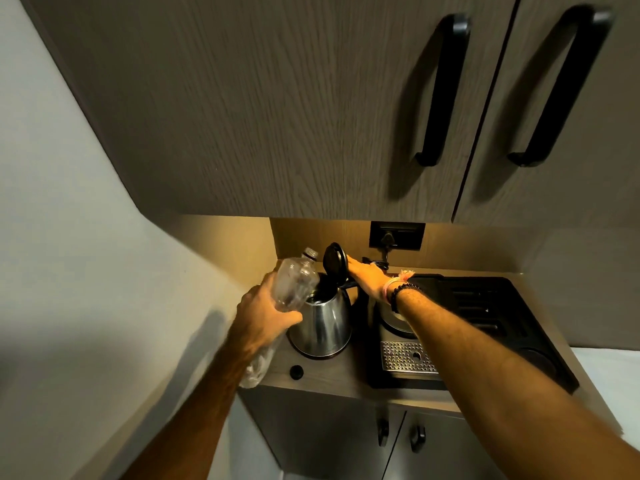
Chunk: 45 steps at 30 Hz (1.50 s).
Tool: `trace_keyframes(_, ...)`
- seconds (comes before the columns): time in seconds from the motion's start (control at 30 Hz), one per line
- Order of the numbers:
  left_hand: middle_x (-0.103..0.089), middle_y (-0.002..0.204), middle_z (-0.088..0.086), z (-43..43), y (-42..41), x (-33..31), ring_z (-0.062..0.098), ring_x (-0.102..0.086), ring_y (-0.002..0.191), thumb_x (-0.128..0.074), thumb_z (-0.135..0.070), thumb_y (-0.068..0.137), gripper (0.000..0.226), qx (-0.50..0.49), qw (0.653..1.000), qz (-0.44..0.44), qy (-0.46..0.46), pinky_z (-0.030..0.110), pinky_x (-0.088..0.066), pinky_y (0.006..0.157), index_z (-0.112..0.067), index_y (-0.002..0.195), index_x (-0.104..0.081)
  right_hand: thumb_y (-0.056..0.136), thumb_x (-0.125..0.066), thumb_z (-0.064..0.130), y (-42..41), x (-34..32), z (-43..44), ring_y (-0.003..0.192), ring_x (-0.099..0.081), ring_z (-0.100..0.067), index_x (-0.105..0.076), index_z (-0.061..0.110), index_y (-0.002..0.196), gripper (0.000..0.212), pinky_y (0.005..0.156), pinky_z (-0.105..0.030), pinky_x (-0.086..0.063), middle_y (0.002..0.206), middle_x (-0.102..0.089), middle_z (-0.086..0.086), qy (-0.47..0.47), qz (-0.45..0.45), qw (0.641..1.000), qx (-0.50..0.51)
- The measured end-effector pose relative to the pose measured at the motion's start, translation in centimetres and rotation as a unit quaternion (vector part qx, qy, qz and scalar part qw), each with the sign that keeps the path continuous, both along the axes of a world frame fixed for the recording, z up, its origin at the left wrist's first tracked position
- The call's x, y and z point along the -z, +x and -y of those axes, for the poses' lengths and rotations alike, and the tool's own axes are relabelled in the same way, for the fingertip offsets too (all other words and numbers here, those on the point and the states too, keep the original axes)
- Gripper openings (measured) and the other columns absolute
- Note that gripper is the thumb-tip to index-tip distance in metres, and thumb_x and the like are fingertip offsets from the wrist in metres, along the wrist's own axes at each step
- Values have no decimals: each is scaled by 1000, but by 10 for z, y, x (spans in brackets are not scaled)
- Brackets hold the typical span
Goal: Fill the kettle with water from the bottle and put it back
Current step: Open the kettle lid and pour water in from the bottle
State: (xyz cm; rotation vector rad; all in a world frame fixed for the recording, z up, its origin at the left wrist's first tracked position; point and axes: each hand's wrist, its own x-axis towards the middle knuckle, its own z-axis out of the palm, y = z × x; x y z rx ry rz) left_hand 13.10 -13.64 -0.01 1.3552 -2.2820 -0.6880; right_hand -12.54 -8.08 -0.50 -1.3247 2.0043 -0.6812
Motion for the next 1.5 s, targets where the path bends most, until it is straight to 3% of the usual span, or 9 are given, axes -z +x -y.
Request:
trace_keyframes(0.1, -66, 110, 1, -4, 3, -8, 21, -61, 86, -75, -58, 51, 92, 16, 992, 121, 5, 36, -55, 80, -32, 131, -38, 102, -23, 51, -3, 1, 2, 153, -6, -41, -3, 30, 158, 63, 118, -68, -5, 168, -3, -8, 59, -86, 995, 9)
trace_keyframes(0.17, -66, 110, 2, -7, 7, -10, 19, -59, 81, -75, -59, 53, 90, 16, 984, 177, -6, 32, -51, 74, -31, 130, -38, 98, -22, 61, -5, 0, 2, 153, 1, -44, 5, 38, 156, 68, 116, -73, -3, 167, 4, -10, 73, -135, 988, -3)
trace_keyframes(0.27, -65, 108, 2, -9, 10, -18, 19, -58, 79, -73, -63, 53, 88, 10, 974, 227, -12, 31, -50, 72, -29, 127, -39, 92, -21, 73, -6, -2, 0, 153, 9, -40, 7, 44, 154, 74, 117, -72, -3, 167, 4, -14, 61, -164, 985, 5)
trace_keyframes(0.7, -60, 98, 1, -7, -5, -79, 19, -49, 79, -73, -62, 48, 82, 27, 903, 417, -100, 32, -37, 66, -28, 119, -50, 88, -17, 79, -2, -3, -6, 153, 14, -36, 5, 48, 152, 74, 115, -68, 8, 167, 6, -13, 73, -134, 988, 28)
trace_keyframes(0.97, -64, 112, 2, -8, -7, -84, 19, -50, 87, -76, -60, 52, 82, 36, 882, 457, -106, 34, -45, 75, -27, 123, -50, 90, -19, 76, 2, -11, -11, 153, 13, -36, 4, 46, 153, 74, 114, -69, 9, 167, 5, -14, 78, -128, 988, 24)
trace_keyframes(1.5, -64, 114, 2, -8, -10, -89, 22, -59, 97, -76, -60, 52, 83, 40, 878, 463, -112, 35, -46, 77, -27, 124, -52, 86, -18, 81, -1, -5, -7, 153, 11, -39, 4, 46, 153, 79, 114, -71, 6, 167, 2, -16, 85, -140, 986, 18)
